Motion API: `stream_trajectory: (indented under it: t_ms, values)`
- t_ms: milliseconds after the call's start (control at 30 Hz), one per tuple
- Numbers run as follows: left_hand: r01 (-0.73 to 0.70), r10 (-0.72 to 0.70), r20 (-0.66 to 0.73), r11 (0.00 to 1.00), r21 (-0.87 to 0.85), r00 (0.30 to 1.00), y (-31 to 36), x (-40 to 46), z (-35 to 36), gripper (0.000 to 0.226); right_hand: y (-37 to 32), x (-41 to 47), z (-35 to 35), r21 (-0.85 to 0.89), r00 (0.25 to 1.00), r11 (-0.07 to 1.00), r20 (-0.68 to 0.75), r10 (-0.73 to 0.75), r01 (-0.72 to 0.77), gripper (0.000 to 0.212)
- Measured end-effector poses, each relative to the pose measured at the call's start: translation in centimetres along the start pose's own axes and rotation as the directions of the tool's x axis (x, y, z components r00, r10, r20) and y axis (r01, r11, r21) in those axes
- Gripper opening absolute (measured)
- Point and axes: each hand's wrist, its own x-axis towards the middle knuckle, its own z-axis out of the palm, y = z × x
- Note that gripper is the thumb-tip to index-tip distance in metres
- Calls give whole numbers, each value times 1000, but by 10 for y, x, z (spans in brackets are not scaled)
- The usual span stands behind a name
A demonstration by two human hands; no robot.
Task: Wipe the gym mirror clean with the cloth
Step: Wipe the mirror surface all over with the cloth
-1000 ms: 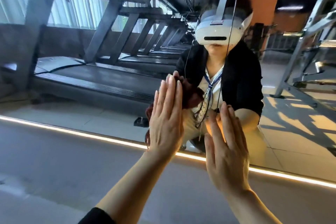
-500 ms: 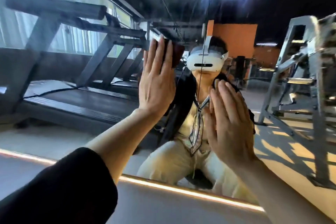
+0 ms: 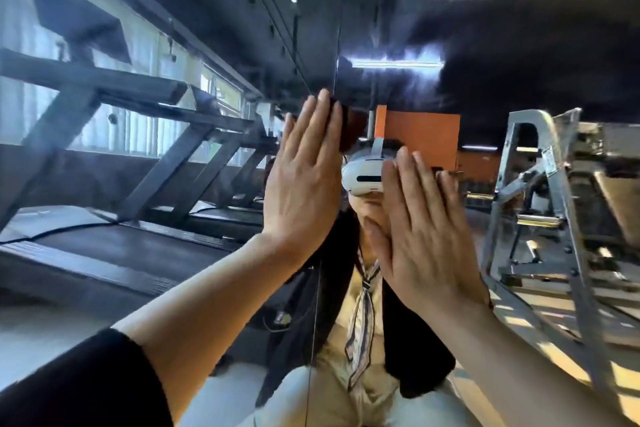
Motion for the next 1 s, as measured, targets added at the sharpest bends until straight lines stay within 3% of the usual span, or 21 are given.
stream_trajectory:
  t_ms: [100, 167, 267, 333, 367, 433, 500, 567, 600, 667, 733, 767, 800, 900, 933, 1000]
  values:
    - [-307, 314, 133, 949, -75, 940, 0, -32, -10, 60, 1, 0, 2, 18, 1000, 1000, -9, 13, -13, 64]
    - [-347, 356, 157, 934, -80, 921, -15, -14, -16, 62, 0, 1, 1, 4, 1000, 1000, -9, 6, -6, 66]
    - [-76, 77, 55, 997, -9, 996, -24, 51, -5, 57, 1, 0, 1, -17, 1000, 1000, -3, -14, 14, 70]
    - [102, -102, -27, 995, 7, 994, -14, 80, 3, 55, 1, 1, 2, -11, 1000, 1000, -13, -14, 14, 69]
    - [119, -118, -57, 993, 9, 991, -7, 81, 7, 56, 1, 1, 2, -8, 1000, 1000, -15, -15, 15, 69]
    - [-18, 18, 10, 1000, 9, 1000, 3, 61, 9, 62, 0, 1, 2, -12, 1000, 1000, -12, -15, 15, 69]
    - [-251, 252, 143, 968, -25, 957, -5, 31, -1, 64, 1, 1, 2, -9, 1000, 1000, -15, -19, 18, 69]
    - [-341, 338, 200, 940, -24, 919, -32, 27, -15, 55, 1, 0, 0, 8, 999, 1000, -23, -22, 22, 69]
    - [-299, 293, 180, 954, 5, 939, -44, 32, -19, 51, 1, 0, 0, 11, 999, 1000, -24, -23, 24, 69]
    - [-34, 33, 70, 999, 21, 997, -63, 54, -24, 56, 0, -1, 1, -4, 1000, 1000, -20, -23, 22, 70]
    - [263, -263, -15, 965, -3, 965, -57, 71, -20, 62, 0, -1, 2, -9, 1000, 1000, -15, -19, 19, 69]
    - [313, -313, -20, 950, -4, 950, -47, 74, -14, 59, 0, 0, 1, -10, 1000, 1000, -12, -18, 17, 69]
    - [278, -278, -6, 961, 2, 961, -36, 72, -9, 55, 0, 1, 1, -13, 1000, 1000, -2, -18, 18, 69]
    - [-92, 97, 124, 995, -44, 987, -31, 57, -7, 55, 2, 2, -5, 10, 999, 999, 30, -45, 45, 69]
    - [-124, 129, 148, 991, -47, 980, -40, 60, -11, 54, 5, 3, -8, 29, 997, 997, 28, -77, 76, 69]
    - [64, -61, 120, 998, -22, 991, -55, 74, -18, 55, 22, 10, -17, 64, 988, 986, 2, -157, 156, 66]
